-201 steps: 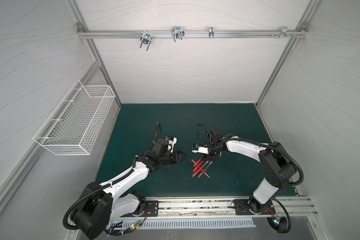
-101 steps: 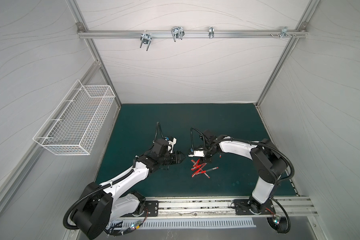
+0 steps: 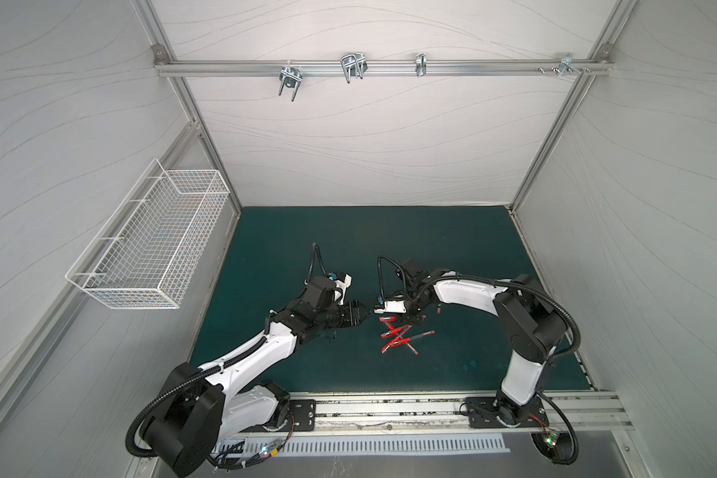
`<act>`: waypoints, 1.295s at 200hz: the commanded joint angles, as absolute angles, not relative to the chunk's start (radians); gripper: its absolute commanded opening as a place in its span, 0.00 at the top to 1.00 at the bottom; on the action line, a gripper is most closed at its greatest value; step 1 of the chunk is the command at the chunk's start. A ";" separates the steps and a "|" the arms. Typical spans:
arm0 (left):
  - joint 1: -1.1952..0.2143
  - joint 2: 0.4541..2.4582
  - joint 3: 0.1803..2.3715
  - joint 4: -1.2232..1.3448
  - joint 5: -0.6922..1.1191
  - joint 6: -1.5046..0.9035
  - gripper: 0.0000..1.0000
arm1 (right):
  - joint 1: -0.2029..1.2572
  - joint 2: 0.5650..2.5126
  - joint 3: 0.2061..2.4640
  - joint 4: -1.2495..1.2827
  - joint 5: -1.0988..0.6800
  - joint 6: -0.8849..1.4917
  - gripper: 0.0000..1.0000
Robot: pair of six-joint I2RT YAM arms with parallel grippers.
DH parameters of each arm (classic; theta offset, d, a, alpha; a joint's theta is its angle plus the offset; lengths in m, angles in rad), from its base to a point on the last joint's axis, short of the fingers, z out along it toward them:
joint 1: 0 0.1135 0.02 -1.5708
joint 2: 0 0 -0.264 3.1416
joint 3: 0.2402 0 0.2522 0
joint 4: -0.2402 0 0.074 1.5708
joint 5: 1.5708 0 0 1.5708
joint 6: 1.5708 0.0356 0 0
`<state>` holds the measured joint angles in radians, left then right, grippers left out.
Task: Remove pen caps from pens
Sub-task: Pick up the pen from the center of the table.
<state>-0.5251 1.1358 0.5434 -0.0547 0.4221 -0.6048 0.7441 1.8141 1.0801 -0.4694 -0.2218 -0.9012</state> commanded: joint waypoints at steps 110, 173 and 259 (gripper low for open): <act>-0.524 1.025 0.606 -0.041 0.374 -0.693 0.51 | 0.690 1.560 1.043 -0.350 -0.363 -0.761 0.96; -0.525 0.951 0.673 0.092 0.362 -0.735 0.51 | 0.564 1.249 0.943 -0.218 -0.465 -0.318 0.94; -0.525 1.023 0.635 0.451 0.447 -0.741 0.50 | 0.590 1.019 0.777 -0.152 -0.357 0.111 0.98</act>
